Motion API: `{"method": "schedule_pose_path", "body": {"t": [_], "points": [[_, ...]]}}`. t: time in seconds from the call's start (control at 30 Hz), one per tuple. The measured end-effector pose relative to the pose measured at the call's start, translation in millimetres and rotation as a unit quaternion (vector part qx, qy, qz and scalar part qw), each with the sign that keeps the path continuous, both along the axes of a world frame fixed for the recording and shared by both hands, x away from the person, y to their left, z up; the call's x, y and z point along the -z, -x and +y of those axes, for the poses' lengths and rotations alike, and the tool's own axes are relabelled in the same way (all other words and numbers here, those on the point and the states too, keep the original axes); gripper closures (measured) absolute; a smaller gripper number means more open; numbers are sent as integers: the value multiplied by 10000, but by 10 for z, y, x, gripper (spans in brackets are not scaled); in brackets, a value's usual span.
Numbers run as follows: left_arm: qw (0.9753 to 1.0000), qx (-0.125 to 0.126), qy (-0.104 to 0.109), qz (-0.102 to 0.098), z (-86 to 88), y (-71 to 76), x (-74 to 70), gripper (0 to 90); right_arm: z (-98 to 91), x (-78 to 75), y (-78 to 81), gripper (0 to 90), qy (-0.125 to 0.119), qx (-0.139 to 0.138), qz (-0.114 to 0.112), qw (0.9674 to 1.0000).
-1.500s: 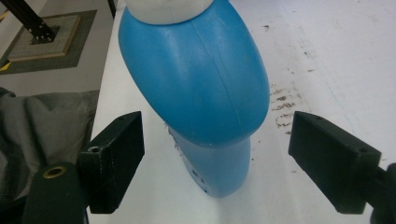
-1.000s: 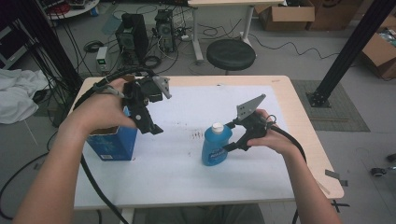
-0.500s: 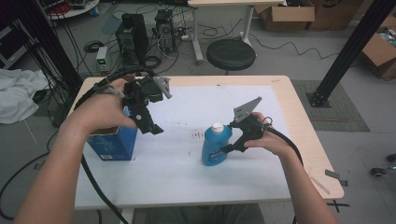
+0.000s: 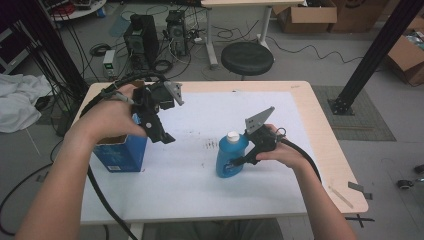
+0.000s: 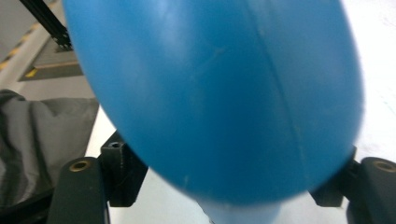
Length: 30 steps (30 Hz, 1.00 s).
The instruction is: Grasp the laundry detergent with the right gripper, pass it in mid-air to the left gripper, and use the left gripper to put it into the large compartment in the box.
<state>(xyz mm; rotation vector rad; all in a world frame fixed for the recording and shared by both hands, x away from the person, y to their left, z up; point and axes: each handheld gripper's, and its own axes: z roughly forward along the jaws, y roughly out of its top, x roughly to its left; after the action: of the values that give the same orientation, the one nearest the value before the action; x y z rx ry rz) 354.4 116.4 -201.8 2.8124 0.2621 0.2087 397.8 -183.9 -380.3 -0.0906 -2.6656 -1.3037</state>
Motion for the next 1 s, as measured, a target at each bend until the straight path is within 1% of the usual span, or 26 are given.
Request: {"method": "schedule_pose_path", "body": {"t": [0.13,0.17,0.2,0.23,0.27,0.47,0.57,0.77,1.0], "points": [[10000,1,12,-7,8,3,-4,3,-6,18,-8,313,-70,-49,22,10000],[10000,2,15,-6,9,3,-4,3,-12,24,-11,330,-104,-57,27,9999],[10000,3,5,-5,10,4,-5,3,-24,26,-14,372,-144,-84,45,9999],[10000,-1,12,-1,11,4,-4,3,-37,25,-14,401,-222,-95,25,9997],[10000,-5,22,-8,12,3,-2,3,-38,25,-5,408,-278,-61,-46,9996],[10000,12,15,0,9,11,1,3,-26,20,7,439,-391,22,-201,9990],[10000,4,27,-5,16,16,-4,3,-21,15,21,446,-422,42,-296,9987],[10000,-3,34,-7,20,22,-4,3,-27,33,48,449,-500,50,-365,9981],[10000,15,18,-12,-4,19,-3,3,-13,23,74,449,-461,44,-443,9979]]}}
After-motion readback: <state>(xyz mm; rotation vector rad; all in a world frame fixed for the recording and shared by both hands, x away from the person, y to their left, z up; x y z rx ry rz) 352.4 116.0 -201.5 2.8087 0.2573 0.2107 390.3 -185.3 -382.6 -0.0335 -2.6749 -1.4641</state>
